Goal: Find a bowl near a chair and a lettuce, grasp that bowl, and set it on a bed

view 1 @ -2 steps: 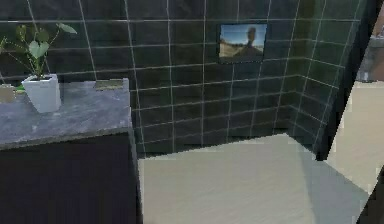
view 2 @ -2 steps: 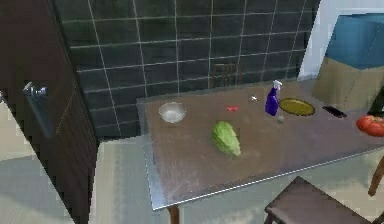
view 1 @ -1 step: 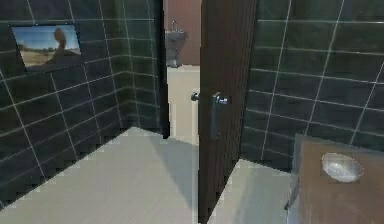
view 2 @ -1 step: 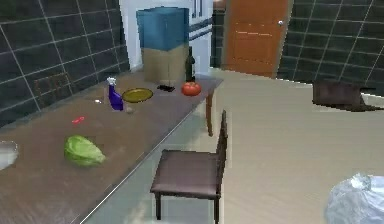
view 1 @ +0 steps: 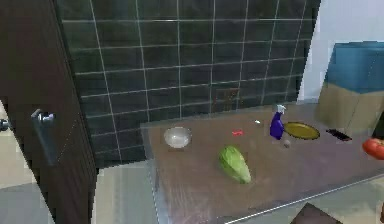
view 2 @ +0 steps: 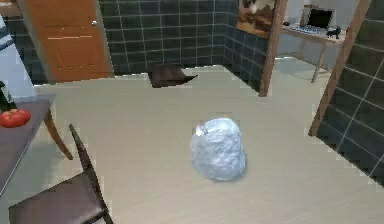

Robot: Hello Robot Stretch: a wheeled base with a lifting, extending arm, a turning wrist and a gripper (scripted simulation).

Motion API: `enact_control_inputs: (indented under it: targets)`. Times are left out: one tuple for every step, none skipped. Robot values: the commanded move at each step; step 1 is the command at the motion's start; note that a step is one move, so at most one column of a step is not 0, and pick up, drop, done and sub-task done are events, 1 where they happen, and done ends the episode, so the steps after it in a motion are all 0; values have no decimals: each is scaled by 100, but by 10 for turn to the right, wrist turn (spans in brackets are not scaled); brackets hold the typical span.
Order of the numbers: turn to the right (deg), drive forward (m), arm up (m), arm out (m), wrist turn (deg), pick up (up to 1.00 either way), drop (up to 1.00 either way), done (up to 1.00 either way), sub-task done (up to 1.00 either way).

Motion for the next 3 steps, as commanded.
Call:
enact_control_inputs:
  targets:
    - [360, 0, 0, 0, 0, 0, 0, 0, 0]
    - [0, 40, 0, 0, 0, 0, 0, 0, 0]
    - [-450, 0, 0, 0, 0, 0, 0, 0, 0]
